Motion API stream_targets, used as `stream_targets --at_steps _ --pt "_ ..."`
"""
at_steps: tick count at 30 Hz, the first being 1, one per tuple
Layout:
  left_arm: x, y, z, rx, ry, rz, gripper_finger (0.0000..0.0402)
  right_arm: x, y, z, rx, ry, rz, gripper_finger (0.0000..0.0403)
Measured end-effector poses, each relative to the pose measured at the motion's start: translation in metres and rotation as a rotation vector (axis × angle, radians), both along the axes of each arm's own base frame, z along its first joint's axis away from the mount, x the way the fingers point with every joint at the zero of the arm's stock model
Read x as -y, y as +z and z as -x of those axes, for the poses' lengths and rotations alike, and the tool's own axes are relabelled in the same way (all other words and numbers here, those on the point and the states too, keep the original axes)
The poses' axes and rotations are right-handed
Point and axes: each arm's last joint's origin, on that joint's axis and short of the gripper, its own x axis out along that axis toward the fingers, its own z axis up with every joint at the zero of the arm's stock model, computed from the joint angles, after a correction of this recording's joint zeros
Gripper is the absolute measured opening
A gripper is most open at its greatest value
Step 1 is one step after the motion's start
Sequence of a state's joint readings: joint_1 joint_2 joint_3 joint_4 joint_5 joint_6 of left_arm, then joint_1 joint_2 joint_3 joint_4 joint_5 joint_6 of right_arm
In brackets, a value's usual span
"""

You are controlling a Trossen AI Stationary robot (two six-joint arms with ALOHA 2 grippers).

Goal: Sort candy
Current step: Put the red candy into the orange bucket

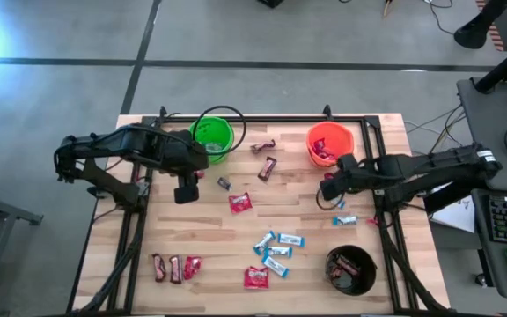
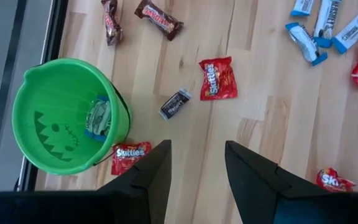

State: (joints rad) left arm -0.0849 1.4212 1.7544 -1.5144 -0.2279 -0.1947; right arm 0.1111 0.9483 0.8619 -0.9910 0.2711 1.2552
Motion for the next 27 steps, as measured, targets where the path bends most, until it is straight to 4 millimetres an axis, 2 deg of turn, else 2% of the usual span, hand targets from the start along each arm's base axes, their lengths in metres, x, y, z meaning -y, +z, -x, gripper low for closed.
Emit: stream_targets --at_steps 13,20,27 --pt "0.000 0.000 -0.003 0.032 0.028 0.014 0.0132 0.043 0.003 0.004 -0.033 0.000 0.052 0.0013" --pt "0.000 0.001 -0.004 0.043 0.033 0.017 0.0132 0.067 0.008 0.000 0.059 0.026 0.072 0.0013" --pt "0.000 0.001 -0.004 0.057 0.061 0.002 0.0132 0.086 0.029 0.000 0.084 0.056 0.141 0.0013"
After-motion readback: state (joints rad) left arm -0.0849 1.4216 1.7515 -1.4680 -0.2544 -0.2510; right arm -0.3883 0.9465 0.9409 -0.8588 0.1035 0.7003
